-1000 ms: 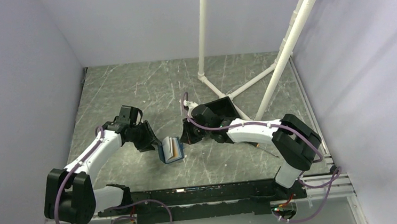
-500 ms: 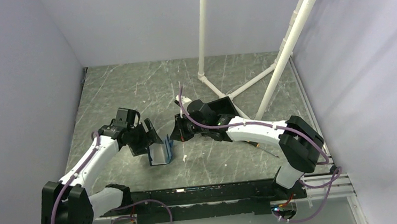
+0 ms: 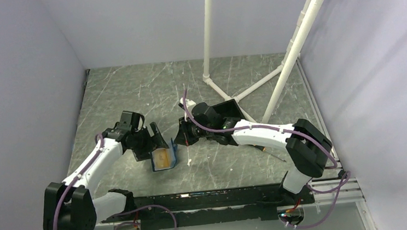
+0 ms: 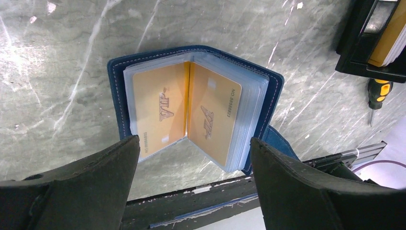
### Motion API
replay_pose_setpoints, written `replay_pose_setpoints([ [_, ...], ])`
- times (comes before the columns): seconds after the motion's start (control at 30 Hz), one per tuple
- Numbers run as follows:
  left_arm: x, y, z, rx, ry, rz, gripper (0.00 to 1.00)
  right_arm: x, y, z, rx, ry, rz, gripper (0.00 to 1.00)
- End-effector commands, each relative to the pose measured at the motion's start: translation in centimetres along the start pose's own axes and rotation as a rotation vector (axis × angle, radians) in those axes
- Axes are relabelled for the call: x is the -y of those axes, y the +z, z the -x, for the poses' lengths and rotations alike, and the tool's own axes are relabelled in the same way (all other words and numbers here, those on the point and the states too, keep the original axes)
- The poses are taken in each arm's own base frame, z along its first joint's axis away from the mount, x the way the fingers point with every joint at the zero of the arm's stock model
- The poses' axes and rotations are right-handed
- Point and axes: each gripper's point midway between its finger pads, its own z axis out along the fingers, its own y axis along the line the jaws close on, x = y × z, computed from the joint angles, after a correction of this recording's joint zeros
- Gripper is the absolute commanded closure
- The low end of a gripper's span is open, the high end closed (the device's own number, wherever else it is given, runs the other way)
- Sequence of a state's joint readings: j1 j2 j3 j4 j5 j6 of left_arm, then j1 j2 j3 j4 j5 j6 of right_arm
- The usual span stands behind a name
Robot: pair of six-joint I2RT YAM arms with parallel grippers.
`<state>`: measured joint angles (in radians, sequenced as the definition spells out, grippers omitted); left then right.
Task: Put the credit cards into the card holder
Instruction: Open the card holder at the center of the board.
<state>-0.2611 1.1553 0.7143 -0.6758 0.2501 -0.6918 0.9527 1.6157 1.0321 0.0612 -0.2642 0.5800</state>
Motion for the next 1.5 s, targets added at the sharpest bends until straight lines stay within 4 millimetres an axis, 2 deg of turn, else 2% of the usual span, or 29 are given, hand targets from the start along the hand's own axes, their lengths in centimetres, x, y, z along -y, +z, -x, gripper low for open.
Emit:
replay_pose_setpoints([
  [0.0,0.8,0.3,0.3,-0.01,0.017,-0.039,0.11,-2.5,-0.4,2.5,0.063,-0.02,0.063,1.0],
  [0.23,1.2,0.6,0.1,-0.016,0.035,-0.077,0.03,-2.5,-0.6,2.7,0.068,-0.021,0.061,1.0],
  [0.53,1.0,1.2,-0.1,-0.033,0.032,-0.066,0.1,-2.7,-0.5,2.7,0.068,-0.02,0.066,1.0],
  [0.73,1.0,1.6,-0.2,-0.04,0.038,-0.07,0.07,-2.7,-0.6,2.7,0.068,-0.021,0.067,1.0],
  [0.87,0.7,1.8,-0.2,-0.044,0.034,-0.056,0.11,-2.7,-0.6,2.7,0.068,-0.021,0.067,1.0],
  [1.1,-0.5,2.1,-0.4,-0.047,0.018,0.005,0.33,-2.2,-0.7,2.5,0.07,-0.023,0.045,1.0],
  [1.4,-2.3,1.6,-0.5,-0.015,-0.032,0.104,0.4,-0.8,-1.8,2.5,0.091,-0.045,-0.035,1.0],
  [1.47,-2.4,1.4,-0.4,-0.003,-0.041,0.111,0.39,-0.7,-1.8,2.5,0.09,-0.048,-0.041,1.0],
])
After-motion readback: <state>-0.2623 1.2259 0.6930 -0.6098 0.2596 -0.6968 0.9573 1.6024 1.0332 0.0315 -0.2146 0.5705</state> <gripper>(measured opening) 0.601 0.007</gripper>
